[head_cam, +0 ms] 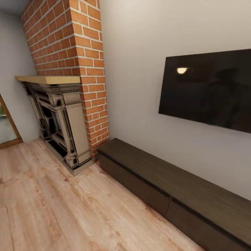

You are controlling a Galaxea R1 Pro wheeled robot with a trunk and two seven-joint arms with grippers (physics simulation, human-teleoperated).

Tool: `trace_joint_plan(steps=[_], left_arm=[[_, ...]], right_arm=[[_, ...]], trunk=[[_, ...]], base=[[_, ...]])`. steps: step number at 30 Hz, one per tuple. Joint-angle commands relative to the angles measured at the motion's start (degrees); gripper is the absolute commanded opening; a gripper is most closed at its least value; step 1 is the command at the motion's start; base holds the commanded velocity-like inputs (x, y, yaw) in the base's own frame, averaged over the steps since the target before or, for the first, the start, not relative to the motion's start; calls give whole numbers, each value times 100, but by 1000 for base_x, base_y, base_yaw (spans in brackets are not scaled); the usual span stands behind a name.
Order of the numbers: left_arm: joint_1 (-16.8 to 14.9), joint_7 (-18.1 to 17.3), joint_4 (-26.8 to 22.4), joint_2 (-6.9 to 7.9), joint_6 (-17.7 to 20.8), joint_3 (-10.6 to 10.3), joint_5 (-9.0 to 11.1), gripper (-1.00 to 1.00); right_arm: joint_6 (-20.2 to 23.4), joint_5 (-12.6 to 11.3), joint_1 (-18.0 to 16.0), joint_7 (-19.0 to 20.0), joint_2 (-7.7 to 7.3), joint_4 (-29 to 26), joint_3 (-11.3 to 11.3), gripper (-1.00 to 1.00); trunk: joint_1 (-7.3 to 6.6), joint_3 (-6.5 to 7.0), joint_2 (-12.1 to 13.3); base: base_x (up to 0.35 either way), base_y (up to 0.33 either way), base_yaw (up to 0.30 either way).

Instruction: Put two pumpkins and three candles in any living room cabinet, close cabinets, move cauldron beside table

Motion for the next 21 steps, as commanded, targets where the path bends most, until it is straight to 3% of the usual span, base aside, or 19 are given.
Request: trace_joint_plan(steps=[1,11,21], left_arm=[[1,-1,-5,0,-11,3,4,100],[1,1,-5,0,-11,3,4,100],[1,-6,-5,0,-11,3,4,100]], right_arm=[[-19,-1,-3,-9,2,7,0,100],[-16,-9,-3,-16,7,14,0,100],[-24,-9,-3,-16,7,12,0,100]], trunk=[[-1,-5,-3],[-1,-8,-3],[-1,-30,-3]], base=[[-96,0,287],[-119,77,290],[-16,93,291]])
